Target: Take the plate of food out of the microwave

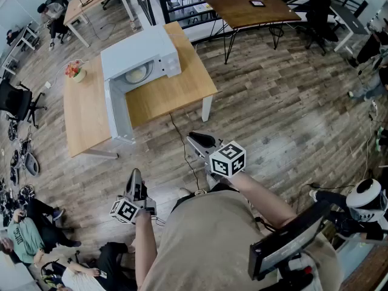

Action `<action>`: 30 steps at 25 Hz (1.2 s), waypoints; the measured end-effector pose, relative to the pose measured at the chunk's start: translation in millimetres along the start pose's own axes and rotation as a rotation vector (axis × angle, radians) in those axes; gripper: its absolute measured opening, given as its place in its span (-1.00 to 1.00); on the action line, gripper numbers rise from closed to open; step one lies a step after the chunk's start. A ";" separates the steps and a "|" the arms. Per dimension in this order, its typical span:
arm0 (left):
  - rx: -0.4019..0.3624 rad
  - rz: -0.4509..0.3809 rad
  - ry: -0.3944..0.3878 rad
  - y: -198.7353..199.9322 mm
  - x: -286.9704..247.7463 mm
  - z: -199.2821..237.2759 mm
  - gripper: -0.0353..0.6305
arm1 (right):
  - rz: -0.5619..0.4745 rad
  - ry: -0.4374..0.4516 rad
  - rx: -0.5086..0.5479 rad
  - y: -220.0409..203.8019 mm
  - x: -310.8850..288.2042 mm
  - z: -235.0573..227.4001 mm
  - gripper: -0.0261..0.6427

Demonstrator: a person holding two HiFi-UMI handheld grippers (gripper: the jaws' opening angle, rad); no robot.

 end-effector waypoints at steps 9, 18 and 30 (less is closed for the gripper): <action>-0.008 0.011 0.004 -12.7 -23.6 -14.1 -0.89 | 0.003 0.009 -0.086 0.8 21.1 -29.5 -0.74; -0.016 0.003 0.009 -37.0 -47.5 -39.9 -0.89 | -0.020 0.122 -0.208 4.8 43.3 -51.8 -0.72; 0.043 0.021 0.002 -79.2 -80.9 -60.7 -0.89 | -0.022 0.105 -0.215 10.7 92.2 -83.7 -0.72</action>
Point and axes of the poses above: the fingertips, and each gripper's own axes: x backward along the fingers, z to its left, y out of its top, the point moved 5 cm from there along x, backward along the fingers, and after that the axes turned 4 degrees about y, right-handed, at the moved point
